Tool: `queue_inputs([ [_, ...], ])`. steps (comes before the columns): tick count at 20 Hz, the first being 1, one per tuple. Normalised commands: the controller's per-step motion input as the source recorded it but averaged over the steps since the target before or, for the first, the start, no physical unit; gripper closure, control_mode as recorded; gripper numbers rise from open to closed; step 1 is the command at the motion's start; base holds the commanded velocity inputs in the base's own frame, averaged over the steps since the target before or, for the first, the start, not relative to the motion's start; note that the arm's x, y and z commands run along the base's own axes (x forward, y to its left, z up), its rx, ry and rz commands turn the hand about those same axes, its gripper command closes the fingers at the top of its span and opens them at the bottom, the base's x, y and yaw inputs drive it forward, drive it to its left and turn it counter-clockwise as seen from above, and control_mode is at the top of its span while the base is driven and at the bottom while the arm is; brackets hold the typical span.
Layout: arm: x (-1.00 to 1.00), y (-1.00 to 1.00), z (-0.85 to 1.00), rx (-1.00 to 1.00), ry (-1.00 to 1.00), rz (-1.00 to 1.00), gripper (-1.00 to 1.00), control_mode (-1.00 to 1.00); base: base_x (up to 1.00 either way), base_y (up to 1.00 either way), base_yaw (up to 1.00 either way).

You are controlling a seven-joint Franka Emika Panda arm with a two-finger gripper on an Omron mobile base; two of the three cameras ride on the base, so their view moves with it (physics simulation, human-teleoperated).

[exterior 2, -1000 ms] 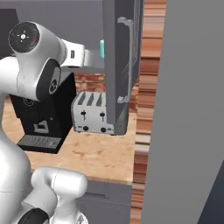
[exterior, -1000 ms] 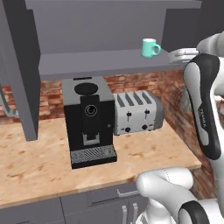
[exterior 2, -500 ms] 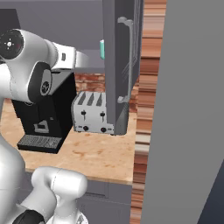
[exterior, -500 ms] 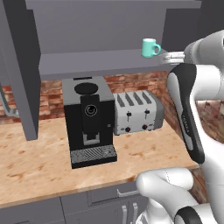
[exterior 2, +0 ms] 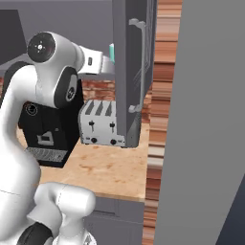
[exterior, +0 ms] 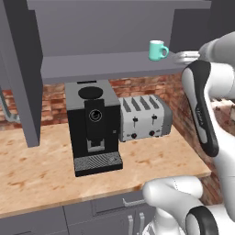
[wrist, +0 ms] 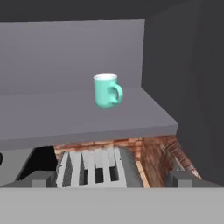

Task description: Open the cabinet directly in front. Then move the beer and the mug to the dining counter with the candle on it.

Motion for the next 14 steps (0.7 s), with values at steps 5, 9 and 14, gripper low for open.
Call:
queue_inputs([
  [5, 0.58, -0.19, 0.00, 0.00, 0.00, -0.03, -1.00, -1.00, 0.00, 0.00, 0.00],
  [9, 0.78, 0.00, 0.00, 0.00, 0.00, -0.02, -1.00, -1.00, 0.00, 0.00, 0.00],
  [14, 0.68, 0.00, 0.00, 0.00, 0.09, 0.00, -1.00, -1.00, 0.00, 0.00, 0.00],
])
